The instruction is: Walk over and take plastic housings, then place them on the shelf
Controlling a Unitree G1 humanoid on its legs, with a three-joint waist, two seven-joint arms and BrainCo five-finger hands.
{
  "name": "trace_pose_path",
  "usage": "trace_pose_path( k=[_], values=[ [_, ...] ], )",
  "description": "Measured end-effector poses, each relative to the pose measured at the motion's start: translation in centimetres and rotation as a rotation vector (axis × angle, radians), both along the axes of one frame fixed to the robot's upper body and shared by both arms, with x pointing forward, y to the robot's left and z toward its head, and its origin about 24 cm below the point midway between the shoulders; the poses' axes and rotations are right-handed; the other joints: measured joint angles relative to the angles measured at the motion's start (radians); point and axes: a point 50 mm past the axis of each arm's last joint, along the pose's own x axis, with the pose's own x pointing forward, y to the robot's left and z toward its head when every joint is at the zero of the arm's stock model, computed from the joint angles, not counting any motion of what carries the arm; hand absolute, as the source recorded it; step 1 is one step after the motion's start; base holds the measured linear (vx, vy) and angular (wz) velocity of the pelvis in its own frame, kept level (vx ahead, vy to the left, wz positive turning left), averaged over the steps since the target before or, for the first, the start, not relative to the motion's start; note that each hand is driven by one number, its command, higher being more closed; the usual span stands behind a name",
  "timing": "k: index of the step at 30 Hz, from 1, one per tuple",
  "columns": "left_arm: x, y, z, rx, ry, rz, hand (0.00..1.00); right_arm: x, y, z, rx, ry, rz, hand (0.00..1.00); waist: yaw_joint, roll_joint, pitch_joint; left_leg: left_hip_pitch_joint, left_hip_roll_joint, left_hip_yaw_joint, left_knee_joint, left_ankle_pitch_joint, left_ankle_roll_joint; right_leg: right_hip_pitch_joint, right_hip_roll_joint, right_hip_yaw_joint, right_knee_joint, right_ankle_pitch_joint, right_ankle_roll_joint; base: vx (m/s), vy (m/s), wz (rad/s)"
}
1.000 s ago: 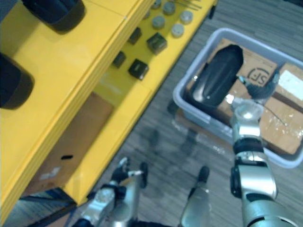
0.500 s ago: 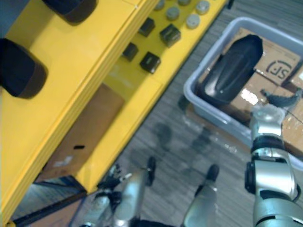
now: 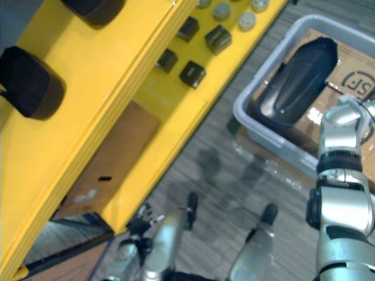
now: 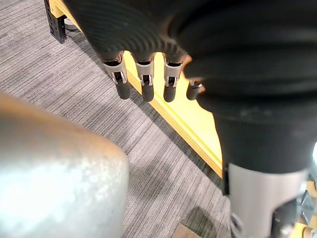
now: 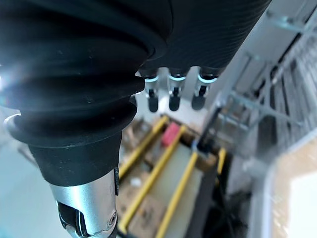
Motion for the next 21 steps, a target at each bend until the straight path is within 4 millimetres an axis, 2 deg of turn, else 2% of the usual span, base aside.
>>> trace_pose_path(
  k=[3,7,13,21],
  values=[
    [-0.2,-0.1,-0.1,-0.007,0.003,-0.008,0.0,0.1,0.2,0.4,-0.014,-0.012,0.035,0.0,-0.001,0.004,-0.002,0.005,0.0,0.0,-0.002,0.0,0.0,0.006,0.001,-0.001,-0.003,0.0,0.0,0.0,0.0,0.0],
    [-0.2,-0.1,-0.1,-0.012,0.0,-0.018,0.0,0.8,0.0,0.0,0.022,0.049,0.153,0.0,0.0,0.004,-0.002,0.005,0.0,0.001,-0.008,0.001,-0.001,0.006,0.001,-0.002,-0.008,0.001,0.0,0.0,0.0,0.0],
    [-0.2,-0.1,-0.1,-0.015,-0.012,-0.024,0.0,2.1,0.1,-2.3,0.079,0.192,0.299,0.0,0.001,0.005,-0.003,0.002,-0.002,-0.007,-0.012,0.004,-0.003,0.007,0.001,-0.008,-0.009,0.001,-0.001,0.02,0.014,0.03],
    [-0.5,-0.4,-0.4,-0.064,0.005,-0.019,0.0,3.0,0.3,-4.7,0.129,0.391,0.384,0.0,0.033,0.022,-0.015,0.019,-0.016,-0.018,-0.067,0.038,-0.004,0.015,-0.009,-0.028,-0.014,0.0,-0.001,0.02,0.012,0.08]
  ],
)
